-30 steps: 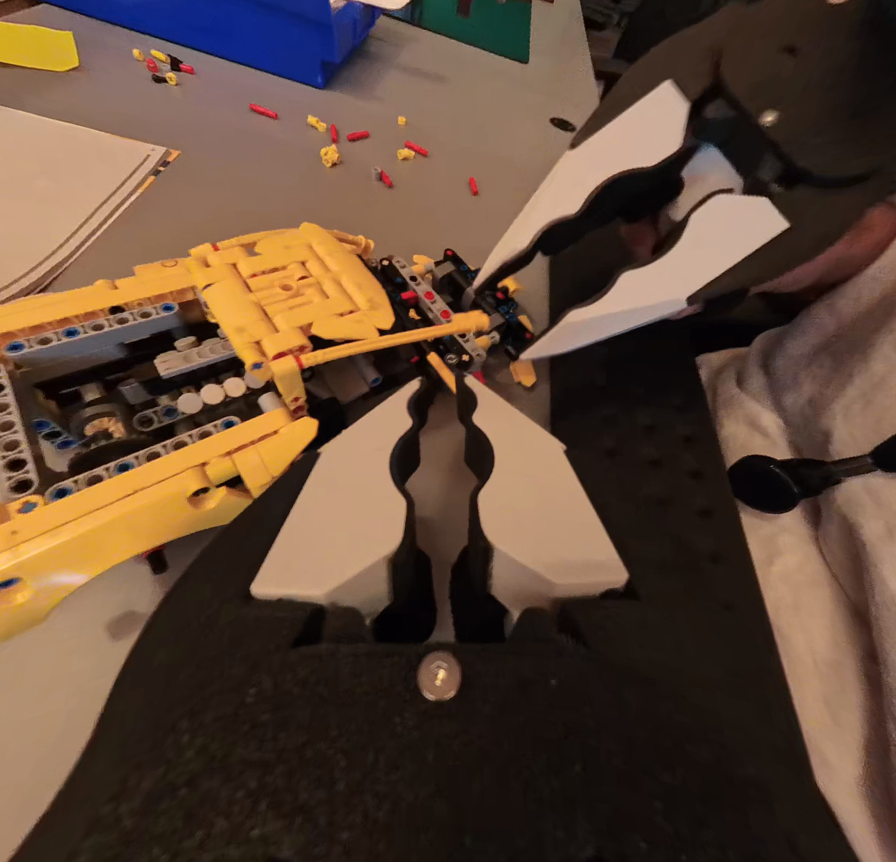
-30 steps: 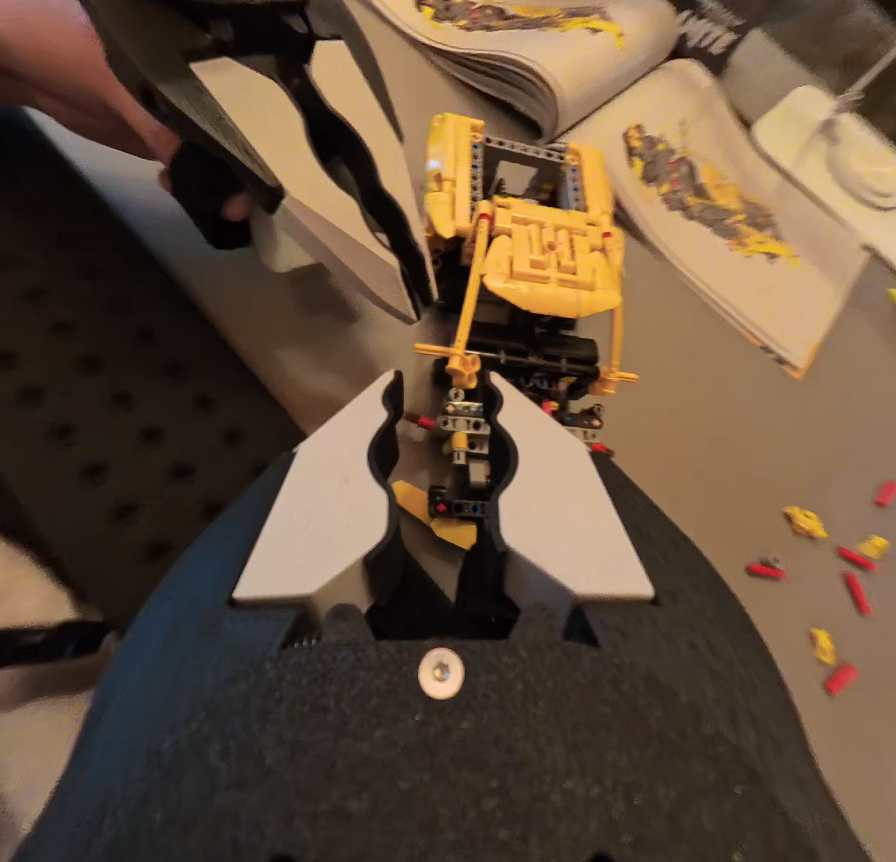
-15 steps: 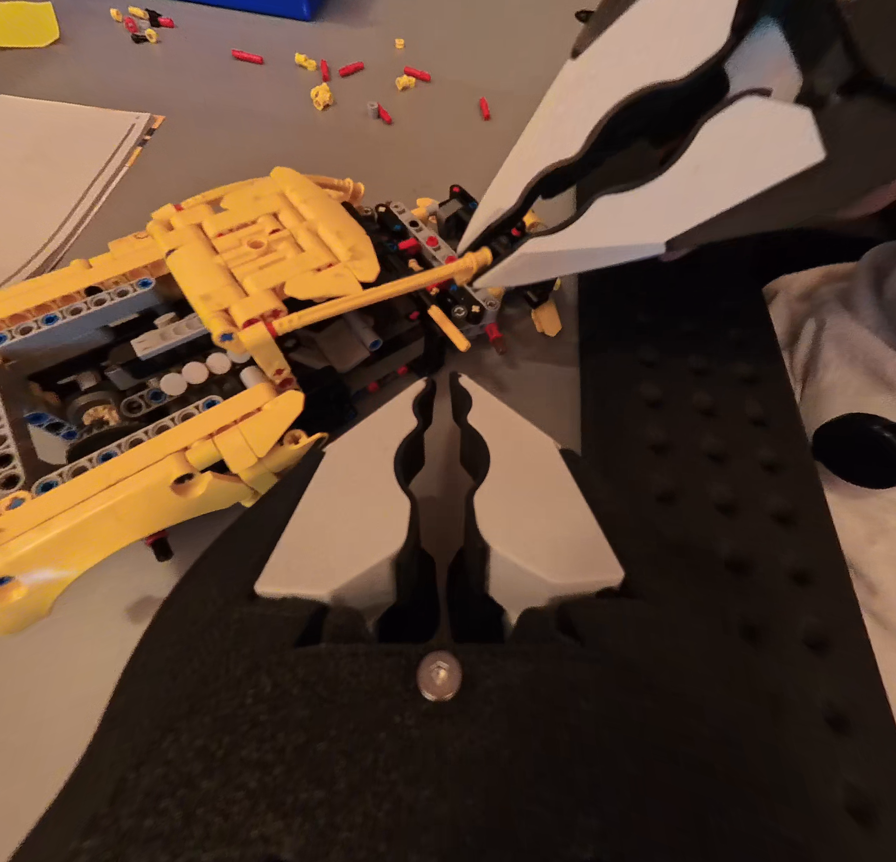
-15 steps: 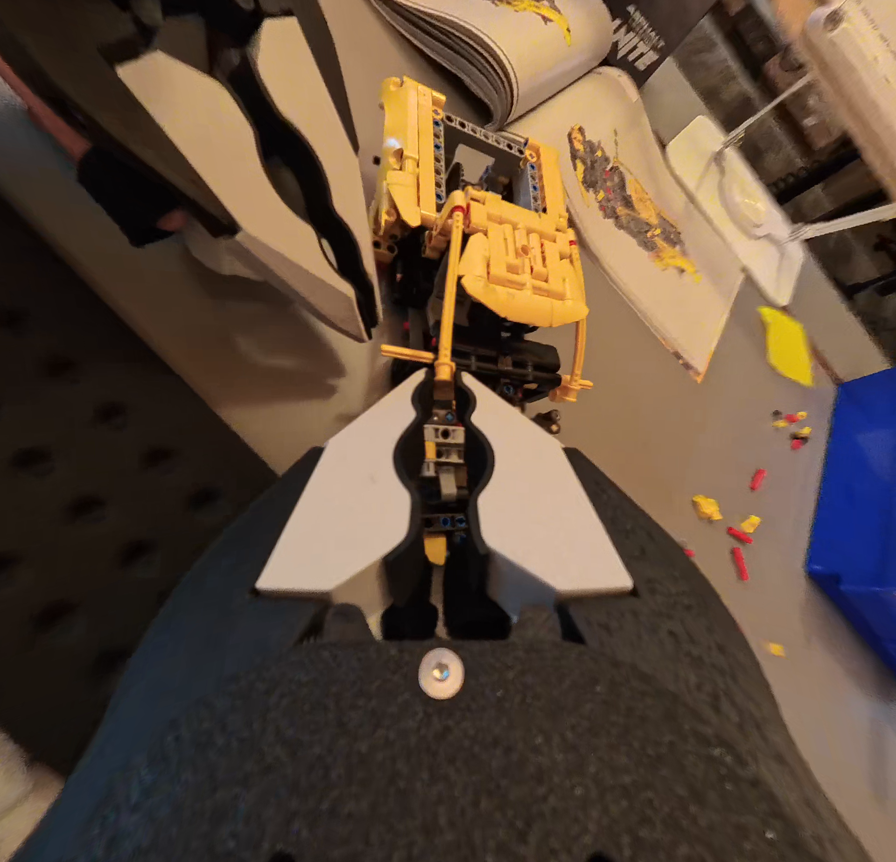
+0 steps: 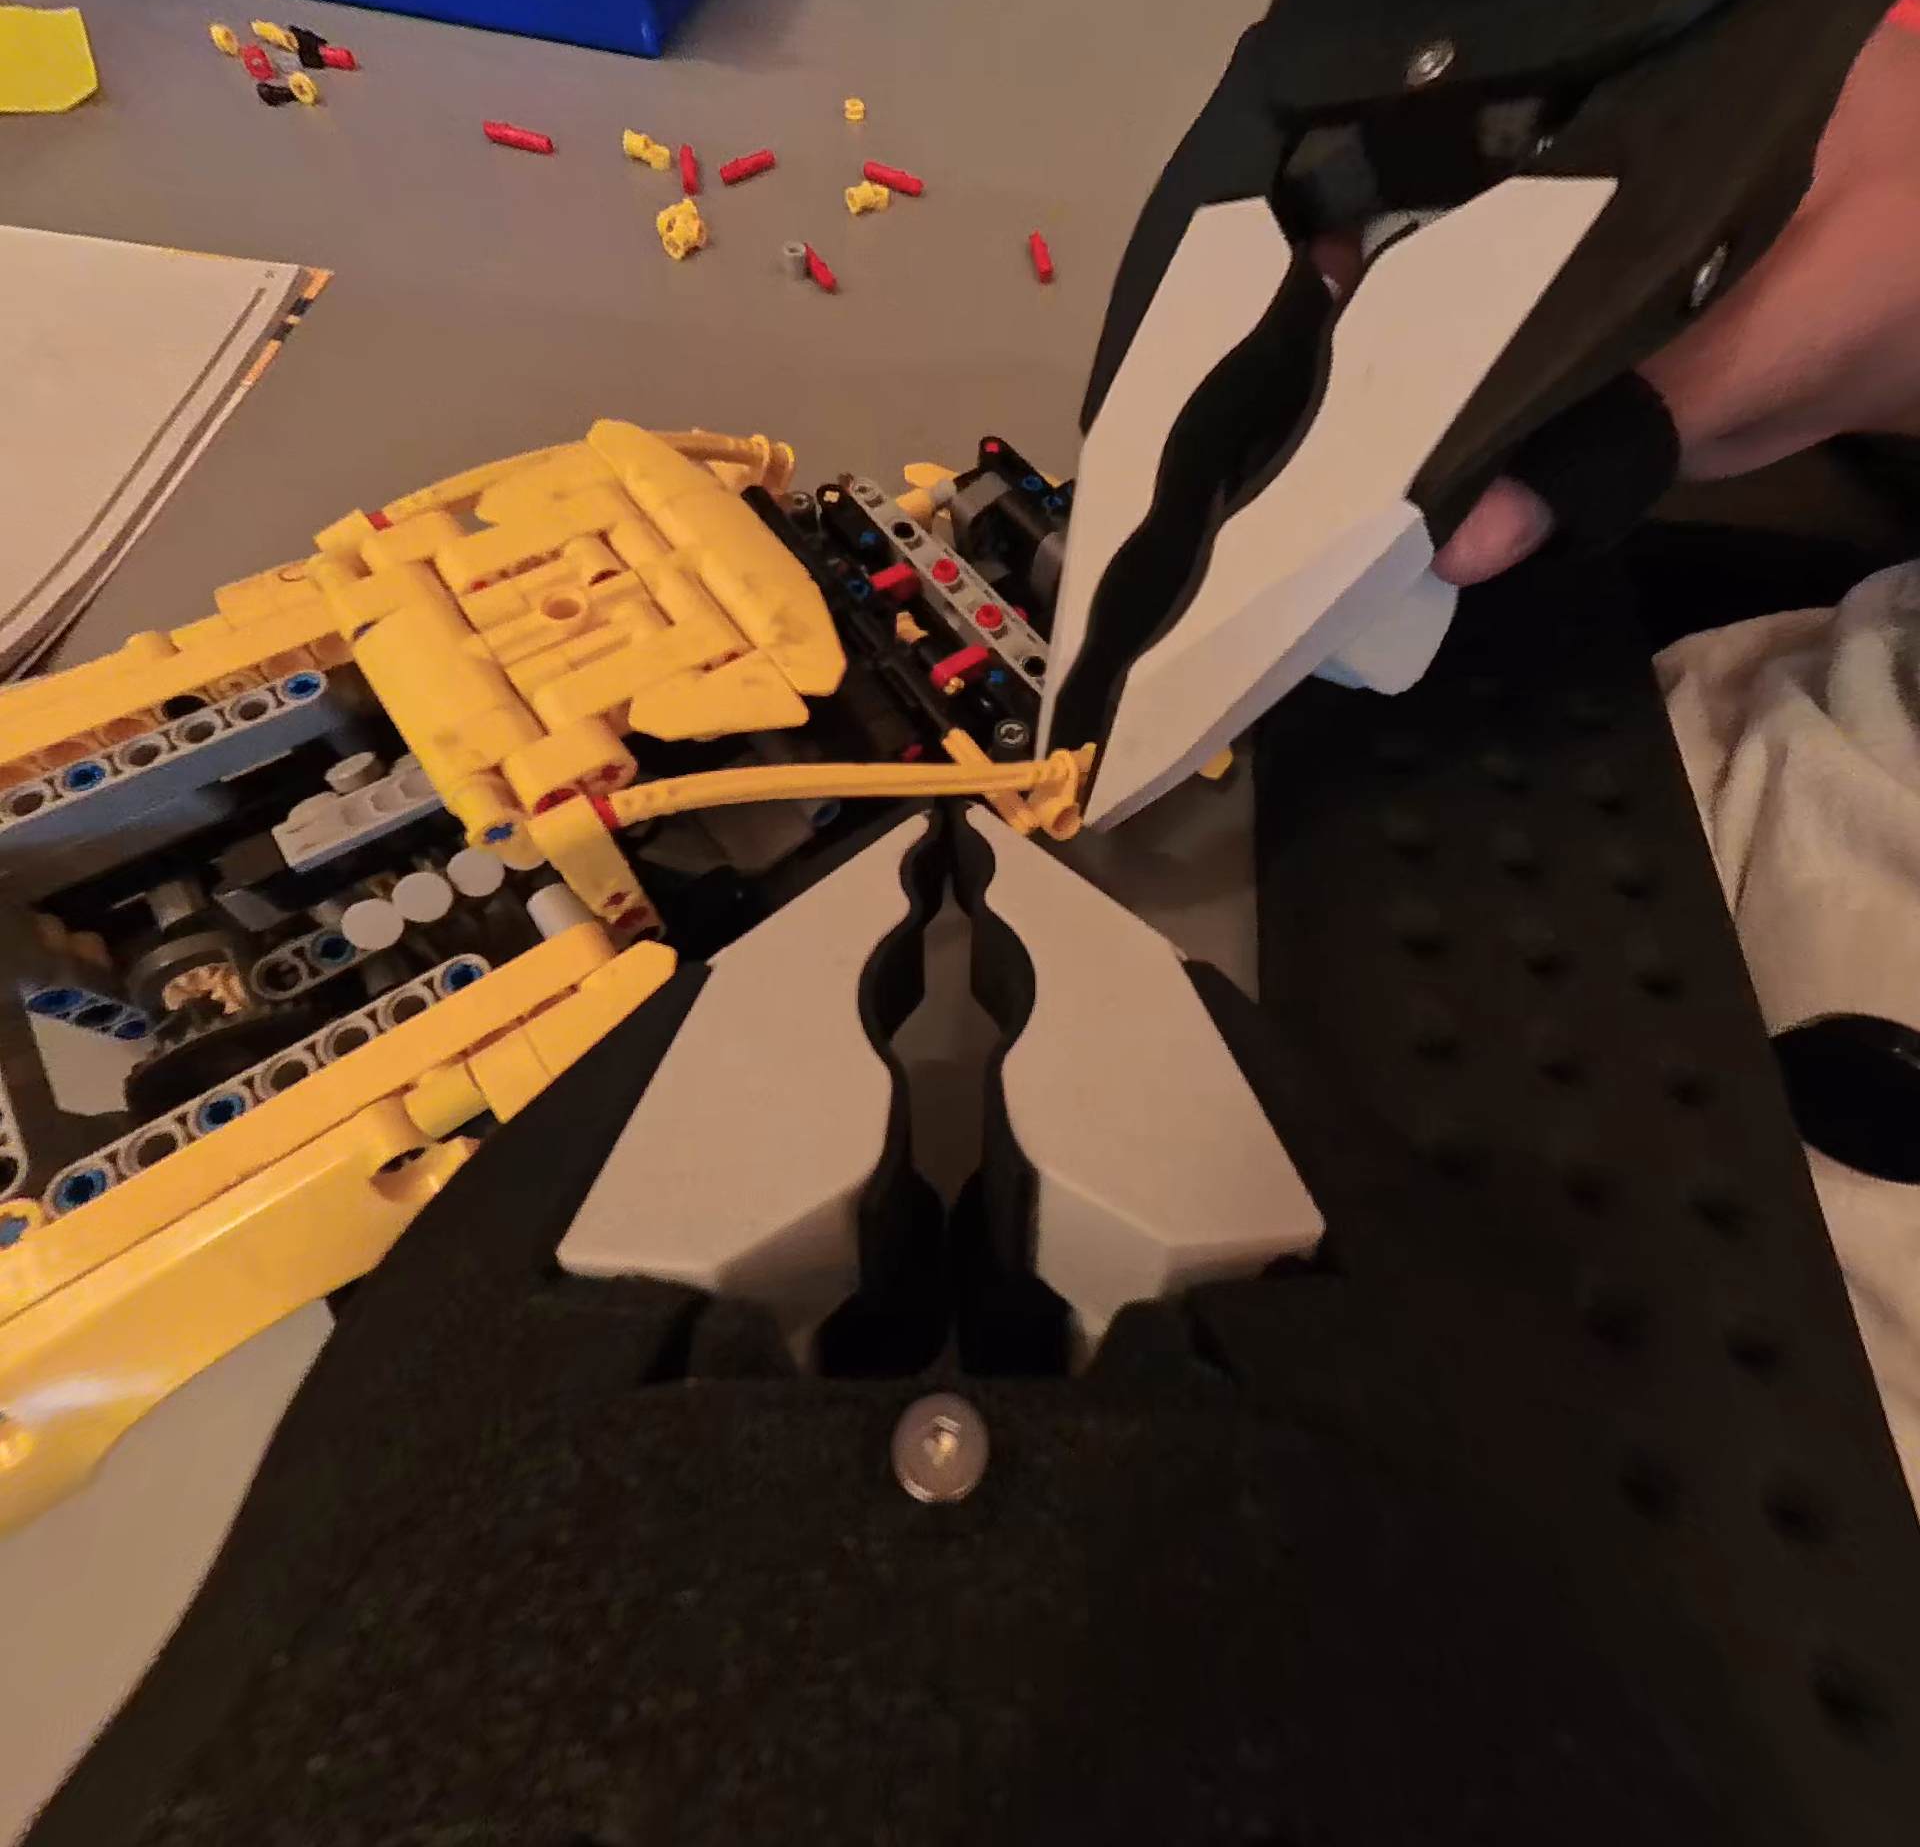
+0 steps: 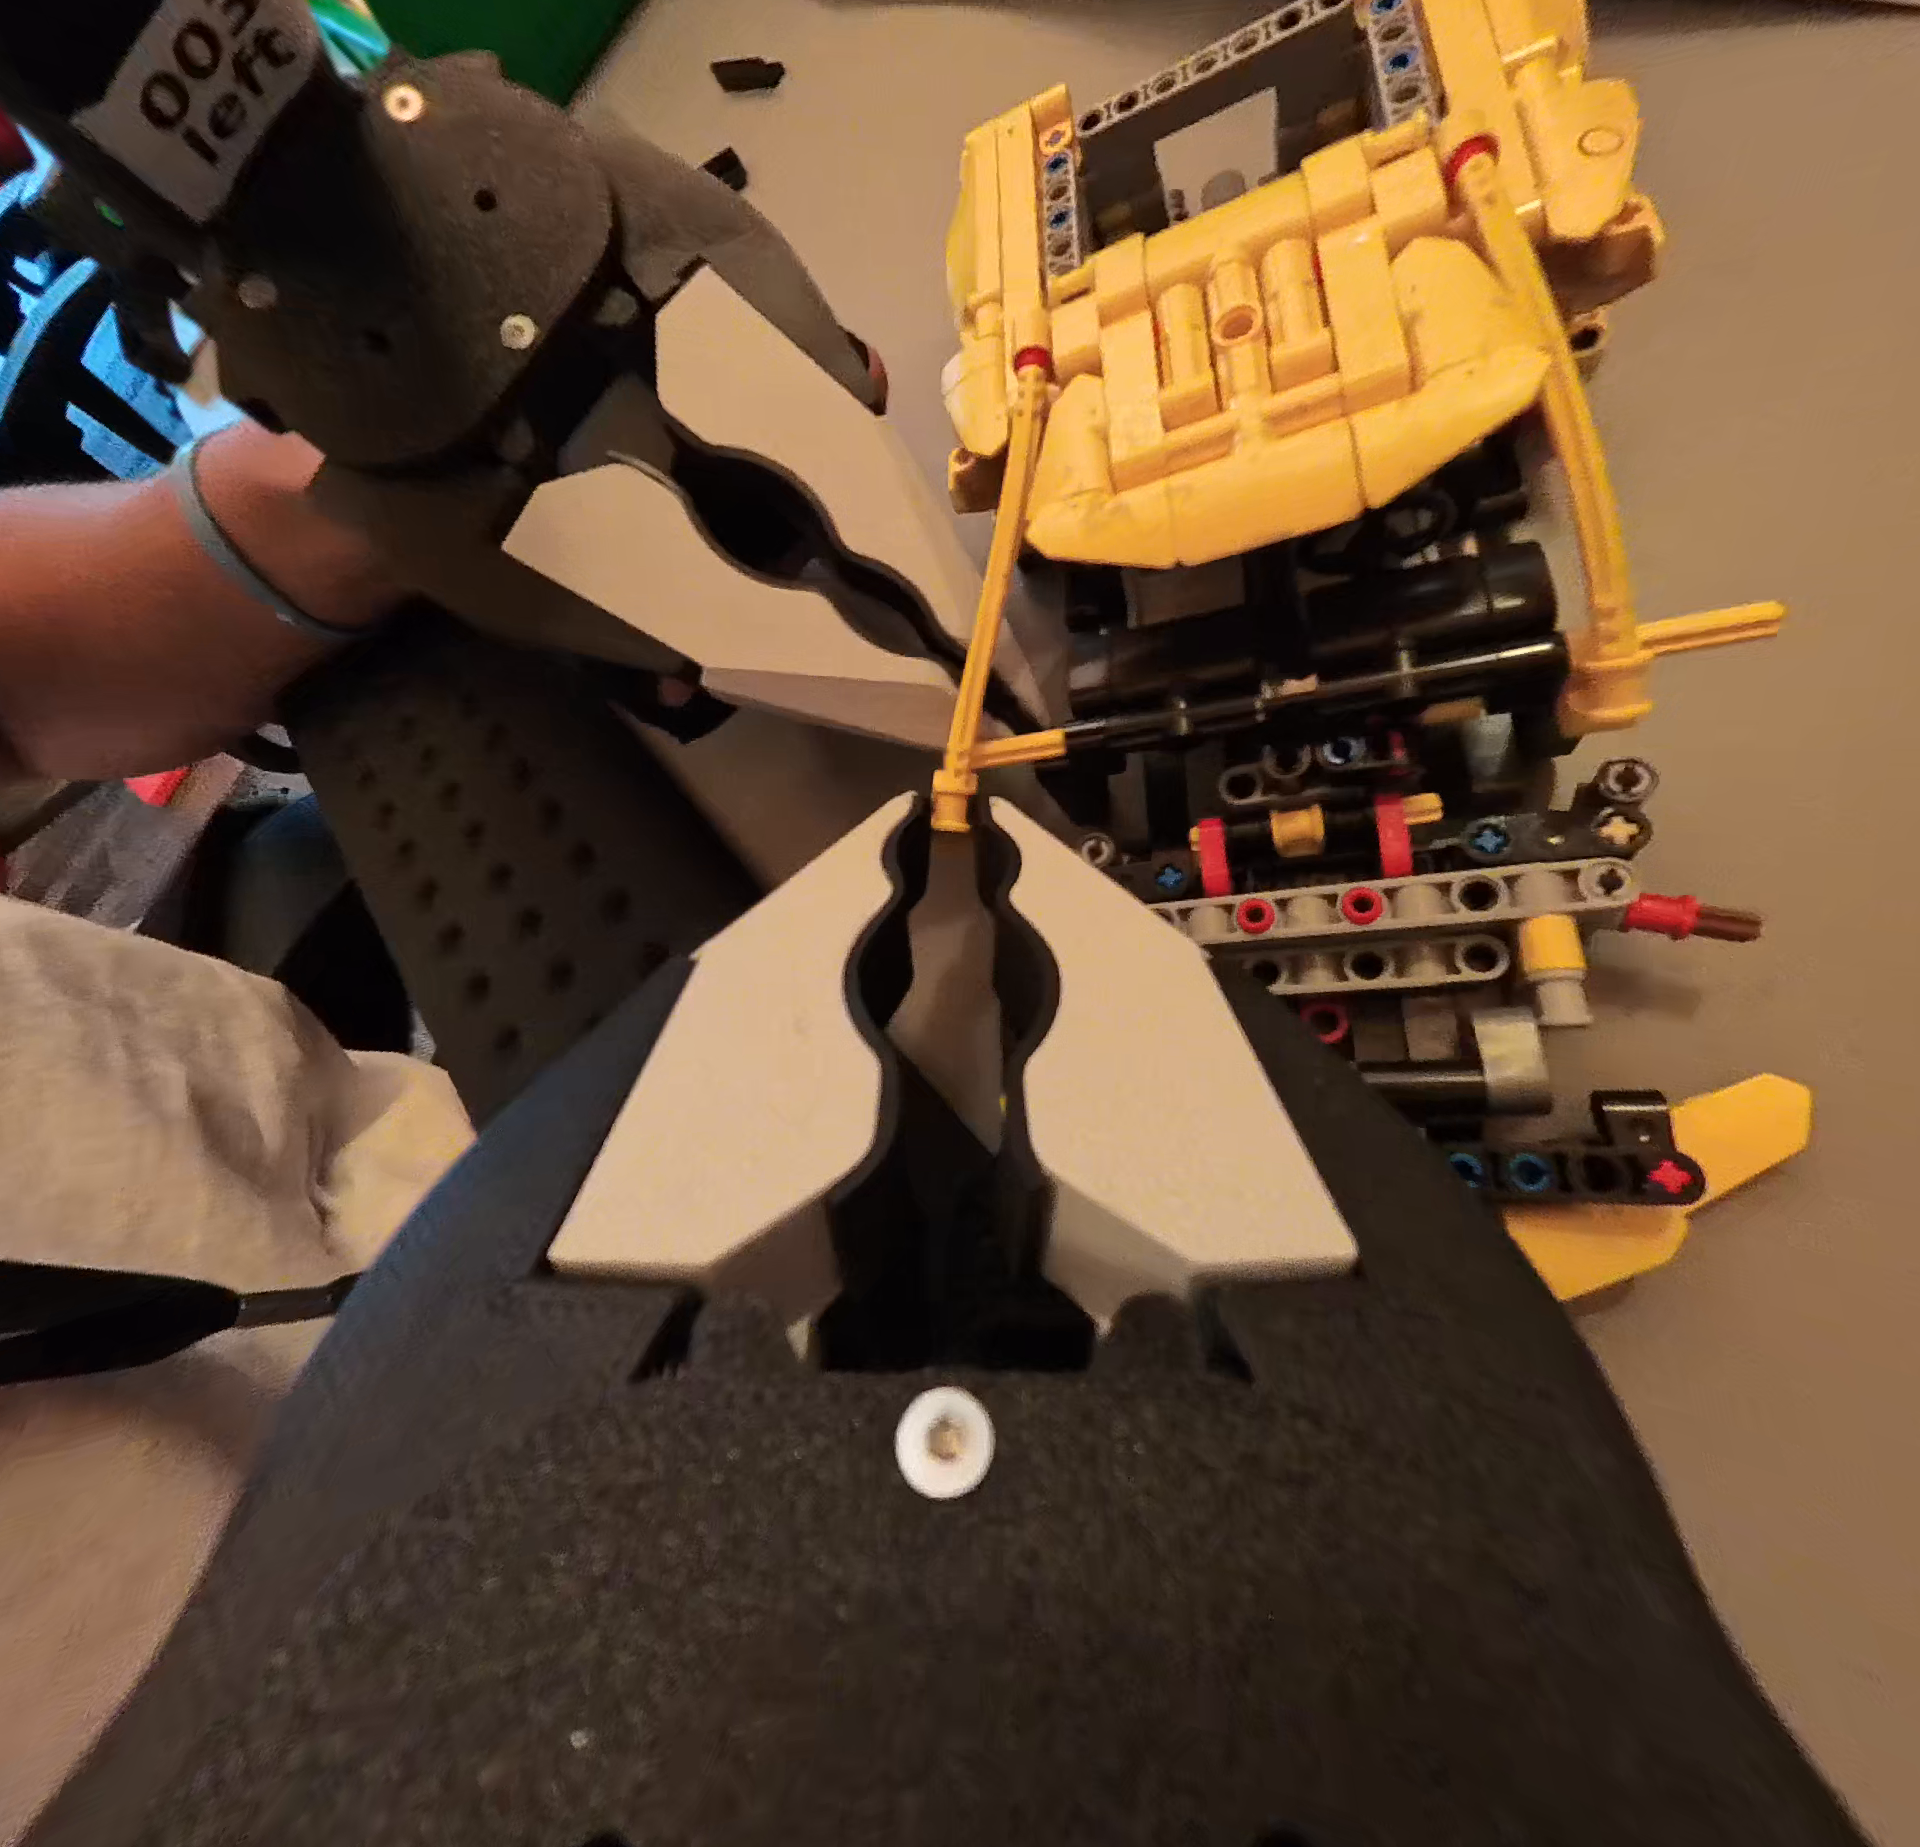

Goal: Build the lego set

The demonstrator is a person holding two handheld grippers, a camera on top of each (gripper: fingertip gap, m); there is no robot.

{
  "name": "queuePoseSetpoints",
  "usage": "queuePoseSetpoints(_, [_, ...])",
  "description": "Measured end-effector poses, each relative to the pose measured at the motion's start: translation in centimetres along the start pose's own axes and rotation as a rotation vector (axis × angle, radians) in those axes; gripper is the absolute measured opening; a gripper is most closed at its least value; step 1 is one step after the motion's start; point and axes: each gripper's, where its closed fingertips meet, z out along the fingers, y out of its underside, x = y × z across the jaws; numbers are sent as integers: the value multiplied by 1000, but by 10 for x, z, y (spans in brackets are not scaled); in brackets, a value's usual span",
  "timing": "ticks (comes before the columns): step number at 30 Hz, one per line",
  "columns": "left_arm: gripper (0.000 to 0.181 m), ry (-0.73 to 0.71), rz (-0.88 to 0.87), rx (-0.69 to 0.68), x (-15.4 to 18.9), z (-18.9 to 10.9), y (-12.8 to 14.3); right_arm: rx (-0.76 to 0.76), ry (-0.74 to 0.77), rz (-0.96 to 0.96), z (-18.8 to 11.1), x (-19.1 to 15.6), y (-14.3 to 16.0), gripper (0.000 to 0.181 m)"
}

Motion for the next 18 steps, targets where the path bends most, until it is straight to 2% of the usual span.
queuePoseSetpoints(4, [0,17,-13,-9,1,2,0,15,-9,-17,-1,-6,-2,7])
queuePoseSetpoints(13, [0,16,8,-18,3,1,1,-34,194,-250,0,2,-2,7])
queuePoseSetpoints(15, [0,3,70,-57,-1,-9,4,-40,205,-265,0,3,-3,7])
queuePoseSetpoints(18, [1,-20,163,-88,-19,-39,-8,-41,191,-241,0,5,-4,7])
